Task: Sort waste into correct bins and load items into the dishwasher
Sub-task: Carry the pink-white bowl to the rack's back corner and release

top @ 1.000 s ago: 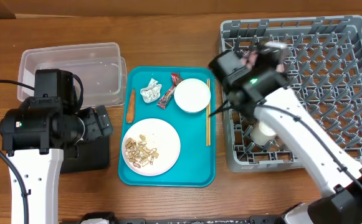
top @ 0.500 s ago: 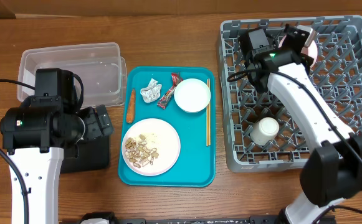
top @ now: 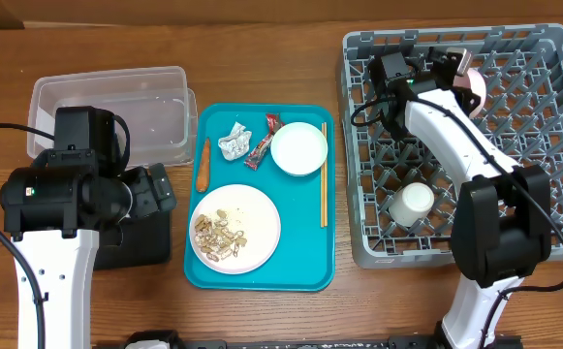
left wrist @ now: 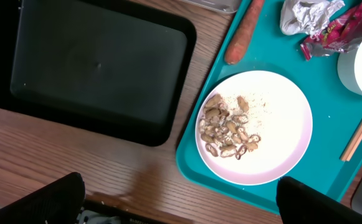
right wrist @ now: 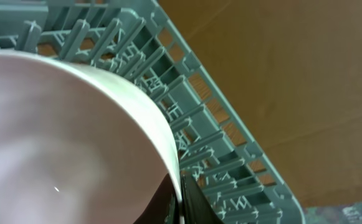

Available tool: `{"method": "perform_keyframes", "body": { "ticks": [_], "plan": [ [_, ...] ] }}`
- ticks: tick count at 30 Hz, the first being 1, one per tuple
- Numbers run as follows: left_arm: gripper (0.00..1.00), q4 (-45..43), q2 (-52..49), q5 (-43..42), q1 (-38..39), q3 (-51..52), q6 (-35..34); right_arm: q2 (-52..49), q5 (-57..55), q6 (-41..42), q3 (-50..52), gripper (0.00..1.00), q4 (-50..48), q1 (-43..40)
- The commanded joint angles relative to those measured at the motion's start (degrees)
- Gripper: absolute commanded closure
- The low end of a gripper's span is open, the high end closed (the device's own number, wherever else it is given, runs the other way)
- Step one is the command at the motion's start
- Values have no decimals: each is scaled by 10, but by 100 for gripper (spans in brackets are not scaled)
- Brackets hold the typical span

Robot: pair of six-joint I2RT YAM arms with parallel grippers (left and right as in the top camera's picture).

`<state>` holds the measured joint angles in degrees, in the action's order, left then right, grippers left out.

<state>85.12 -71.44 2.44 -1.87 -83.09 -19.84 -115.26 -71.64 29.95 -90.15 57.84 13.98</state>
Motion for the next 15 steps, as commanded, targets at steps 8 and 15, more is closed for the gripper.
{"method": "perform_keyframes", "body": {
  "ticks": [8, 15],
  "plan": [
    [0, -1, -5, 10, 4, -3, -12, -6, -33, -68, 3, 96, -45, 0],
    [0, -1, -5, 10, 4, -3, -12, -6, -28, -78, 3, 96, -62, 2]
  ]
}}
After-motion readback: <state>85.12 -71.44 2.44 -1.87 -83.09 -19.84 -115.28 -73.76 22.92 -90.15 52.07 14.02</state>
